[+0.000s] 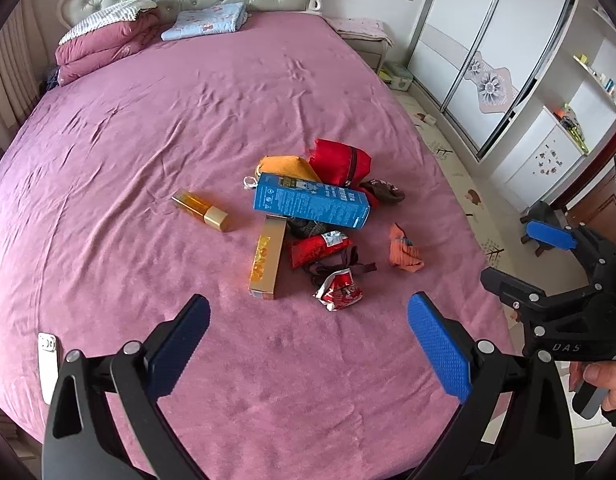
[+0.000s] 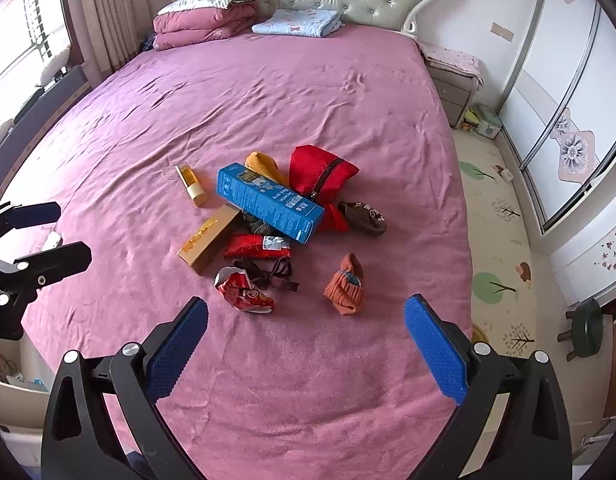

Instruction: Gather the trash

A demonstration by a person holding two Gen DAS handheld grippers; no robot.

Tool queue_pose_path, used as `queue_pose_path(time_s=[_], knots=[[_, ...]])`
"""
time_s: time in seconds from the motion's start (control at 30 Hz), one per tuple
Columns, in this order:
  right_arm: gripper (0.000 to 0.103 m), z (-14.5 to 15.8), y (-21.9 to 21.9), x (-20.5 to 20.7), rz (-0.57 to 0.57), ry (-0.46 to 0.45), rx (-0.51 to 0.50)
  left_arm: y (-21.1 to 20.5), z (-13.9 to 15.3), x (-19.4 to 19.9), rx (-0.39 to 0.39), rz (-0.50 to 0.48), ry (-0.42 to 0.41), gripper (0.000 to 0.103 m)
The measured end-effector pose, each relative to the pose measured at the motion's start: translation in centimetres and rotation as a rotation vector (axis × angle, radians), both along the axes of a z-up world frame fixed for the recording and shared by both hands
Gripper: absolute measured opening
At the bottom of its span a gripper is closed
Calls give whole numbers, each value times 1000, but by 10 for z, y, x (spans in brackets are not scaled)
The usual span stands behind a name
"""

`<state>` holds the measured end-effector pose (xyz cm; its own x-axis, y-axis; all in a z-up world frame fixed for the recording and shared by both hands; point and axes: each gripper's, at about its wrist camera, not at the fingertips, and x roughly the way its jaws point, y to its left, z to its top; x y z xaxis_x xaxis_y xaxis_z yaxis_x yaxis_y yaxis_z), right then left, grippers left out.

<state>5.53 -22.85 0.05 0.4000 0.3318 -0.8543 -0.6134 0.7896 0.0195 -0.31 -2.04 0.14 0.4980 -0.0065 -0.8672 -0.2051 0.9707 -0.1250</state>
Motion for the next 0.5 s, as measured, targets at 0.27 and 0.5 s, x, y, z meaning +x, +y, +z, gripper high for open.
queue_pose_path(time_s=[0.27, 0.5], knots=[[94, -1, 0, 1, 25, 10, 3, 3, -2, 2, -6, 27, 11, 99], [94, -4, 2, 2, 38, 20, 5, 9, -7, 1, -5, 49, 25, 99]])
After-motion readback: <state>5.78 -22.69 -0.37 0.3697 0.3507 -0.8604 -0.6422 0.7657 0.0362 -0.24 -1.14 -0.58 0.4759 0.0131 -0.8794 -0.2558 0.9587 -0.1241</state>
